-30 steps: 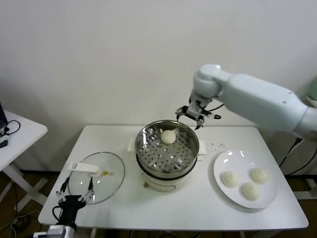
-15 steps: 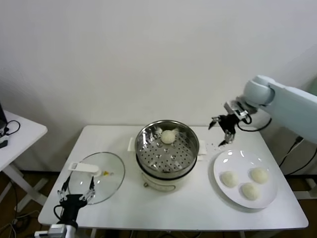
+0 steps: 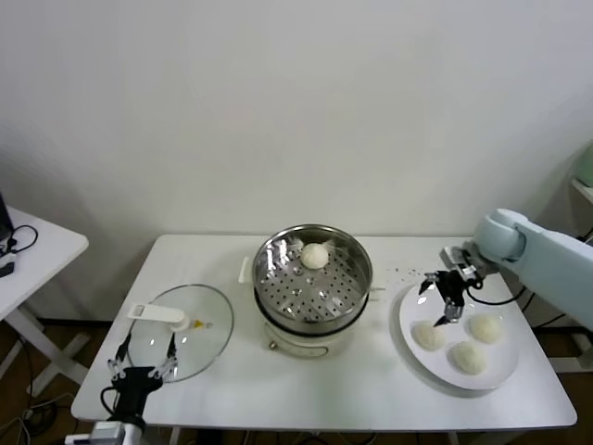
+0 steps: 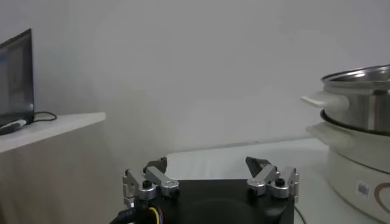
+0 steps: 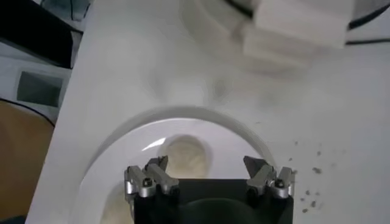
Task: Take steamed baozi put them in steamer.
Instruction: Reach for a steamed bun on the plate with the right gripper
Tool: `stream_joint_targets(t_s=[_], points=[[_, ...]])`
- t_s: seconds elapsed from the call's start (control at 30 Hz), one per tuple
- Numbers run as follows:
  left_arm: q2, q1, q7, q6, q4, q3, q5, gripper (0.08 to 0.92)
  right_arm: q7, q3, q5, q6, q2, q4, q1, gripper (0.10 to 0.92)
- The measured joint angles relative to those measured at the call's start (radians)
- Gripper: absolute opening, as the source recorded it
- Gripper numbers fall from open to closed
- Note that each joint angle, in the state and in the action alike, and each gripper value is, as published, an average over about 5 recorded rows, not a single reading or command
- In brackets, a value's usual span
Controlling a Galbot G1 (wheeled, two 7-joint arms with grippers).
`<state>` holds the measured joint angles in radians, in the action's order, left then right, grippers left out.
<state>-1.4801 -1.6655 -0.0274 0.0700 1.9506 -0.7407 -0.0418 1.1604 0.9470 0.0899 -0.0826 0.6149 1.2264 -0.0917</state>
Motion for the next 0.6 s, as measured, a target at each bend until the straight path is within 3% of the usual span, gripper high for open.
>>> stream_joint_targets(t_s=[0.6], points=[[0.002, 0.001, -0.001, 0.0, -0.009, -0.005, -0.003, 0.823, -0.033, -0.053, -0.047, -0.004, 0.061, -0.085, 0.113, 0.823]])
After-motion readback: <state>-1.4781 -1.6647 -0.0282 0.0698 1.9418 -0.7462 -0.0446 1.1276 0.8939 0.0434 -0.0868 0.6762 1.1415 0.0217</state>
